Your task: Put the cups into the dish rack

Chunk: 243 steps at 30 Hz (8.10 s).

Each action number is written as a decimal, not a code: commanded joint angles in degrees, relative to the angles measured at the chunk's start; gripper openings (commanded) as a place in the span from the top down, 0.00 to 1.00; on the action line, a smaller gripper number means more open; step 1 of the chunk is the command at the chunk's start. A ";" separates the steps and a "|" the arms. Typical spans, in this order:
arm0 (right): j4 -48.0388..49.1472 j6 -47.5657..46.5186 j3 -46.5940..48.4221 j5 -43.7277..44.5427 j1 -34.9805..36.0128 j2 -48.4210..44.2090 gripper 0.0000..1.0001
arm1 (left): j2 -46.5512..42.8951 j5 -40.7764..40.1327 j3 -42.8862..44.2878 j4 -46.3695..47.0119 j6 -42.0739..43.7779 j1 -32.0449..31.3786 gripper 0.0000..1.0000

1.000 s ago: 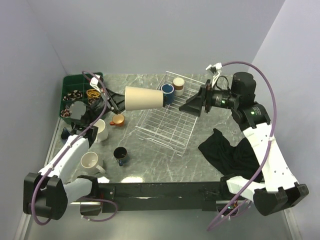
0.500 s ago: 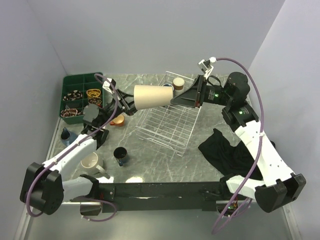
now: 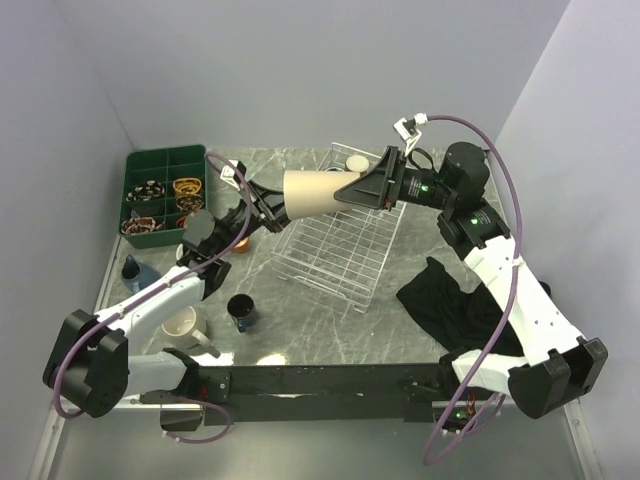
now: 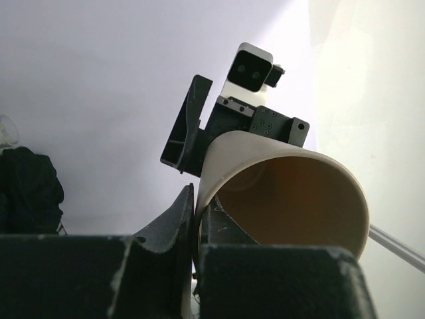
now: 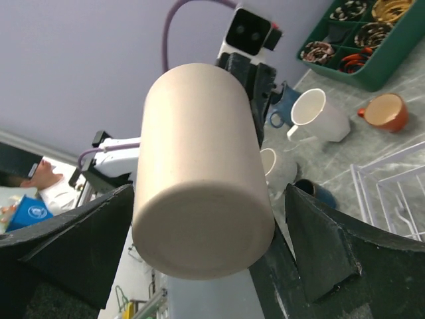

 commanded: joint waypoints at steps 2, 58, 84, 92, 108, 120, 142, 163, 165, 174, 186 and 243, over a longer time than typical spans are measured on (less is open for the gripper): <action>0.81 -1.25 2.07 4.32 0.47 0.24 0.00 | -1.73 -7.20 -1.28 3.28 2.09 -1.76 0.99; -28.43 -59.21 14.88 18.89 -13.94 10.50 1.00 | -33.71 -41.82 6.09 -67.70 55.78 -8.54 0.04; -38.21 -71.47 37.31 40.53 -11.39 42.25 0.91 | -52.35 -45.35 -1.73 -81.27 49.64 -8.54 0.04; -38.91 -71.29 40.29 40.36 -11.48 46.47 0.80 | -52.09 -45.79 -2.17 -81.54 49.90 -8.54 0.04; -38.12 -70.50 41.09 41.59 -11.48 48.32 0.14 | -50.51 -44.30 -3.49 -79.25 48.76 -8.54 0.04; -37.33 -70.24 39.24 42.99 -11.48 41.82 0.00 | -49.46 -43.59 -3.67 -79.95 47.35 -8.54 0.04; -20.98 -62.22 -9.08 9.62 -23.06 -8.61 0.00 | -18.53 -36.37 12.14 -85.83 57.46 14.93 0.04; -17.12 -63.91 -26.94 -7.90 -30.64 -16.90 0.00 | 8.63 -50.69 20.94 -91.73 57.99 15.81 0.10; -17.11 -63.82 -26.77 -7.98 -30.64 -16.98 0.00 | 11.00 -51.85 21.64 -92.35 58.86 15.81 0.12; -17.20 -63.38 -26.68 -8.16 -31.34 -17.33 0.00 | 15.50 -50.88 22.17 -91.91 61.07 15.81 0.43; -17.03 -63.12 -26.85 -8.77 -32.22 -17.43 0.00 | 14.97 -54.23 22.53 -93.75 62.56 15.81 0.91; 5.09 -5.91 1.63 -3.50 0.30 8.33 0.00 | 1.51 -29.35 12.94 6.79 -1.33 -6.60 0.99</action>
